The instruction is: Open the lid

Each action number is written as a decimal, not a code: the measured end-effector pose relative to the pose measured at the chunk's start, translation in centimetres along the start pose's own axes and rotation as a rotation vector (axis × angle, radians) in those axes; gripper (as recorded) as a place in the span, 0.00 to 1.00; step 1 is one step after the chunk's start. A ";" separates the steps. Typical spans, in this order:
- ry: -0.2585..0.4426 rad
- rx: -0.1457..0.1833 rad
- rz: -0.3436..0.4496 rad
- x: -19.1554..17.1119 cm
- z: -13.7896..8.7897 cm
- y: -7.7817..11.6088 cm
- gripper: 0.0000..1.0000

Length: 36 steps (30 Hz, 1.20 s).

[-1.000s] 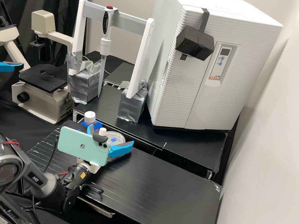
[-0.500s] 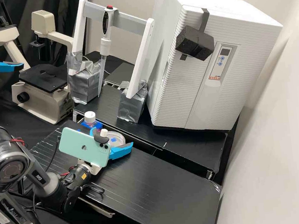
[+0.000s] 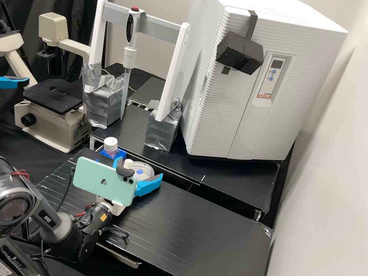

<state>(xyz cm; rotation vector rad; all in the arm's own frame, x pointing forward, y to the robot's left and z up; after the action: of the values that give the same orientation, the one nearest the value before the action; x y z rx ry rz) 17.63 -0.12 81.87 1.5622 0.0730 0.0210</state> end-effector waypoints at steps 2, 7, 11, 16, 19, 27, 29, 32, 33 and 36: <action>0.000 0.000 0.000 0.0 0.0 0.0 0.00; 0.000 0.000 0.000 0.0 0.0 0.0 0.00; 0.004 -0.011 0.008 -0.2 0.0 0.3 0.00; 0.029 -0.010 0.053 -0.8 -0.5 1.3 0.00; 0.045 -0.008 0.073 -1.1 -0.8 1.7 0.00; 0.052 -0.006 0.063 -1.3 -0.8 1.7 0.00; 0.037 0.011 0.074 -1.4 -0.5 2.0 0.00; 0.000 0.052 0.107 -1.7 0.2 2.6 0.00; -0.013 0.057 0.117 -1.8 0.4 2.8 0.00; -0.043 0.080 0.147 -2.1 0.9 3.4 0.00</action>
<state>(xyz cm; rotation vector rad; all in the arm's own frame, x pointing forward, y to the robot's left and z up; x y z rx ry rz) 15.69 -1.17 85.34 1.6445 -0.0759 0.1007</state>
